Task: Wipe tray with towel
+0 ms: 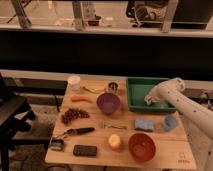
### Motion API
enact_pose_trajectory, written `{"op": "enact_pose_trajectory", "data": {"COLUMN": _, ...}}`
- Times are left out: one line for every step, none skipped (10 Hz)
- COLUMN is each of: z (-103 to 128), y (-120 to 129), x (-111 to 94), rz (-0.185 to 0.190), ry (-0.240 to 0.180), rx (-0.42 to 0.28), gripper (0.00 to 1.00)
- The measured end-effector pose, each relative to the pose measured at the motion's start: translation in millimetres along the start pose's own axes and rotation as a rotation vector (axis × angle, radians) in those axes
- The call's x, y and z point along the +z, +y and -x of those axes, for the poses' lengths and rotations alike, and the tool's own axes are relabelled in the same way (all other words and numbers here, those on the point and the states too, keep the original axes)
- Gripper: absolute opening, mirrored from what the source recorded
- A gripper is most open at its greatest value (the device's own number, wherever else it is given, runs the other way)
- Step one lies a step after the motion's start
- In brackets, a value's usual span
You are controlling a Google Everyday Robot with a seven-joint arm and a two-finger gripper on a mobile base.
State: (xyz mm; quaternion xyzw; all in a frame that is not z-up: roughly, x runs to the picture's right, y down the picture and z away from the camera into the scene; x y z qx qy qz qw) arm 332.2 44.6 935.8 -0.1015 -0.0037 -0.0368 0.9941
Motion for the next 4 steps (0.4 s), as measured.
{"op": "enact_pose_trajectory", "data": {"z": 0.0, "y": 0.2, "x": 2.8, "rz": 0.009, "ry": -0.007, "rx": 0.011, "gripper": 0.8}}
{"op": "enact_pose_trajectory", "data": {"z": -0.9, "y": -1.5, "x": 5.6, "rz": 0.014, "ry": -0.009, "rx": 0.019, "gripper": 0.8}}
{"op": "enact_pose_trajectory", "data": {"z": -0.1, "y": -4.1, "x": 8.9, "rz": 0.017, "ry": -0.014, "rx": 0.031, "gripper": 0.8}}
{"op": "enact_pose_trajectory", "data": {"z": 1.2, "y": -5.9, "x": 10.7, "rz": 0.016, "ry": -0.016, "rx": 0.034, "gripper": 0.8}}
